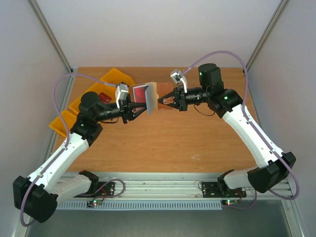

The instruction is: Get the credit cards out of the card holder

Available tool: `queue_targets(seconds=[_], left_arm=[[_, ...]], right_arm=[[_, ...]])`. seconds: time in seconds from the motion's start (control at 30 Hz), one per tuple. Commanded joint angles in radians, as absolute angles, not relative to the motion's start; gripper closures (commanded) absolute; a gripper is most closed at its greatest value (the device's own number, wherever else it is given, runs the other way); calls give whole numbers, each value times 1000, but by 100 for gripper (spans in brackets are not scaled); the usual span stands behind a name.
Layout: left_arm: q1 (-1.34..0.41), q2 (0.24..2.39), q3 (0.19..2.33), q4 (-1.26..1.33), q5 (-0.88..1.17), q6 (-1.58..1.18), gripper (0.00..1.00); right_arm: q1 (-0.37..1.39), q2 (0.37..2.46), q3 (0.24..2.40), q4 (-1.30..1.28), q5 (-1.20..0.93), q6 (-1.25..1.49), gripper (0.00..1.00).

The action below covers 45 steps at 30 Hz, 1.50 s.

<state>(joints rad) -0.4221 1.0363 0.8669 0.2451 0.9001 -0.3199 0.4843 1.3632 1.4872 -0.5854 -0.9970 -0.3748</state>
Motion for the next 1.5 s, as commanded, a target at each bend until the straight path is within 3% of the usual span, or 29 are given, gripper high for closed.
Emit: queue_targets(seconds=[0.0,0.17,0.37,0.57,0.77,0.8,0.87,0.9,1.07,1.3,1.47], left_arm=[[-431,1051,891,296,877,-322,71],[-434,1040,883,227,810,-306,99],[-434,1004,859,157,737,-260,100],[-436,983,857,30,534,-154,100],[-506,1019,848,-133,-28,438,100],[-509,1026,841,-132,-77,513,100],[-512,1028,829,-111,-130,644,100],[-512,1028,826,-105,-137,672,100],[-517,1024,844,-123,-76,593,100],[-461,979,883,-131,368,98,100],[-381,959,869,6,653,-203,100]], right_arm=[[504,1368,1475,-531,-1001,-363,99],[502,1350,1430,-518,-995,-376,96],[495,1345,1387,-485,-984,-349,89],[494,1342,1394,-522,-857,-351,49],[525,1364,1416,-624,-619,-368,27],[542,1364,1416,-624,-598,-371,23],[570,1369,1415,-616,-556,-369,4],[581,1372,1413,-607,-539,-362,2],[614,1417,1422,-578,-492,-329,2],[614,1413,1418,-554,-519,-340,2],[585,1374,1385,-539,-630,-359,2]])
